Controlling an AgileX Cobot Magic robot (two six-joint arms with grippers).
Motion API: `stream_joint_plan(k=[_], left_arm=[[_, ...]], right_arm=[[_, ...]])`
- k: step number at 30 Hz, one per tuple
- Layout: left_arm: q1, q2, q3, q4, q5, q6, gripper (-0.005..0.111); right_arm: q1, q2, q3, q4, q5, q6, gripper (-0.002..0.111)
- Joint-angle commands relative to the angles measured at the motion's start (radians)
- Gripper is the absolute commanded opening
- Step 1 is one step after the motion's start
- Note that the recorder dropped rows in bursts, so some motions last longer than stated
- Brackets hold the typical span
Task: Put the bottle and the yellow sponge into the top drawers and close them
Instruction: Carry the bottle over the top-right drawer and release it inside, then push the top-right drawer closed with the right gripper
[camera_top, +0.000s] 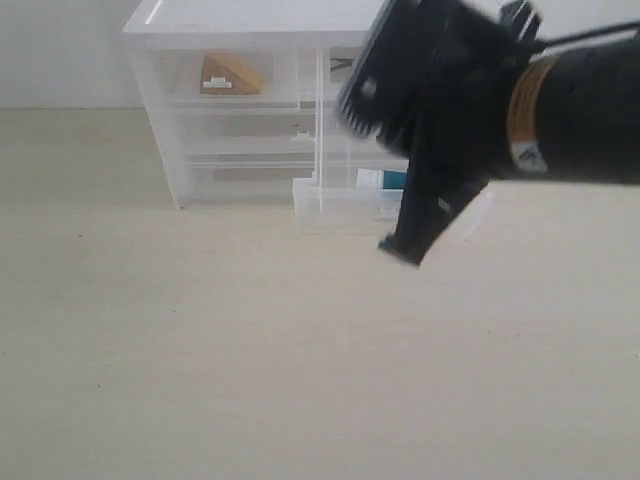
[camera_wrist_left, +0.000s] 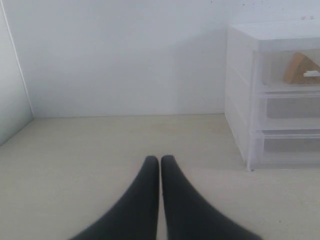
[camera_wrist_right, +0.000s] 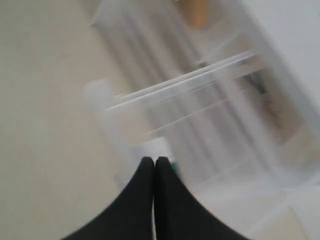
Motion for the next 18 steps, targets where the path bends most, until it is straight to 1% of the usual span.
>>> stream_joint_plan(k=[1,3,5,11,18], left_arm=[[0.003,-0.003,-0.001,-0.002,0.000,-0.001,0.004],[0.003,-0.003,-0.001,-0.002,0.000,-0.001,0.004],[0.003,-0.003,-0.001,-0.002,0.000,-0.001,0.004],[0.003,-0.003,-0.001,-0.002,-0.002,-0.001,0.004],[0.003,-0.003,-0.001,-0.002,-0.002,-0.001,0.004]], right_arm=[[0.076,0.096,0.019,0.123,0.109,-0.187,0.000],[0.077,0.144,-0.001,0.118,0.125,-0.185,0.000],[0.069,0.184,-0.018,0.072,0.151,-0.149,0.000],[0.065,0.225,-0.041,-0.166,0.158,0.133,0.000],[0.065,0.221,-0.063,-0.251,0.242,0.222,0.000]])
